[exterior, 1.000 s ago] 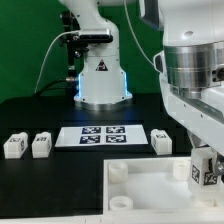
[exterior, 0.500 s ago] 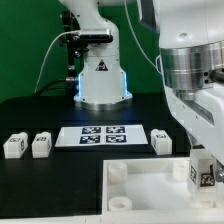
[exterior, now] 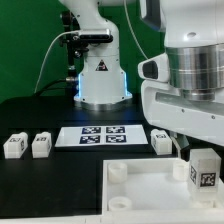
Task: Assemble one leg
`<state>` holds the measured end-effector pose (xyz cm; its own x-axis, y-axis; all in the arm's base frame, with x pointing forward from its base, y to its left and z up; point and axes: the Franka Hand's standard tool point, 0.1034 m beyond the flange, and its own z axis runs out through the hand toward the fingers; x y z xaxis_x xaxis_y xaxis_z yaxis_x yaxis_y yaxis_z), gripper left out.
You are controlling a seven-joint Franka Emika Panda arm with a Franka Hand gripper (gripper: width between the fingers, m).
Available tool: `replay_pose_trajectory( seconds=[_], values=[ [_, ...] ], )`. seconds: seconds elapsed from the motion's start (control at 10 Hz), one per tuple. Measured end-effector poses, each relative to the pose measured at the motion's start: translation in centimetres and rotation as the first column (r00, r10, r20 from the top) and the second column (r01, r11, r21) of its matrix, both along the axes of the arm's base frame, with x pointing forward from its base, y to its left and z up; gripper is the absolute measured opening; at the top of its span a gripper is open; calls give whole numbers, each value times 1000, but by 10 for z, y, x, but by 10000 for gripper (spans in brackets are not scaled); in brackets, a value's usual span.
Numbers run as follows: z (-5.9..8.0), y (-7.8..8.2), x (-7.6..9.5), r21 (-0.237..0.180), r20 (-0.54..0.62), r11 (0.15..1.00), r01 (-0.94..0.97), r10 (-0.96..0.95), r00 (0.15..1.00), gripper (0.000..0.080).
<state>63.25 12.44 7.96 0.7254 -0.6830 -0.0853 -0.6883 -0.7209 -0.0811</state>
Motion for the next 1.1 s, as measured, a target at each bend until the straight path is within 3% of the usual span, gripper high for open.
replay_pose_trajectory(
  seconds=[0.2, 0.5, 0.6, 0.7, 0.8, 0.9, 1.0, 1.1],
  values=[
    [-1, 0, -1, -63, 20, 937, -345, 346, 938, 649],
    [-3, -4, 1, -112, 42, 697, -708, 715, 698, 649],
    [-3, -3, 1, -108, 45, 716, -689, 696, 716, 649],
    [-3, -3, 1, -106, 44, 737, -667, 674, 738, 547],
    [-3, -3, 1, -105, 44, 752, -651, 658, 752, 547],
    [-3, -2, 1, -101, 44, 793, -600, 606, 794, 365],
    [-3, -1, 1, -91, 44, 862, -499, 504, 863, 294],
    [-3, -2, 1, -83, 43, 908, -411, 415, 909, 294]
  ],
)
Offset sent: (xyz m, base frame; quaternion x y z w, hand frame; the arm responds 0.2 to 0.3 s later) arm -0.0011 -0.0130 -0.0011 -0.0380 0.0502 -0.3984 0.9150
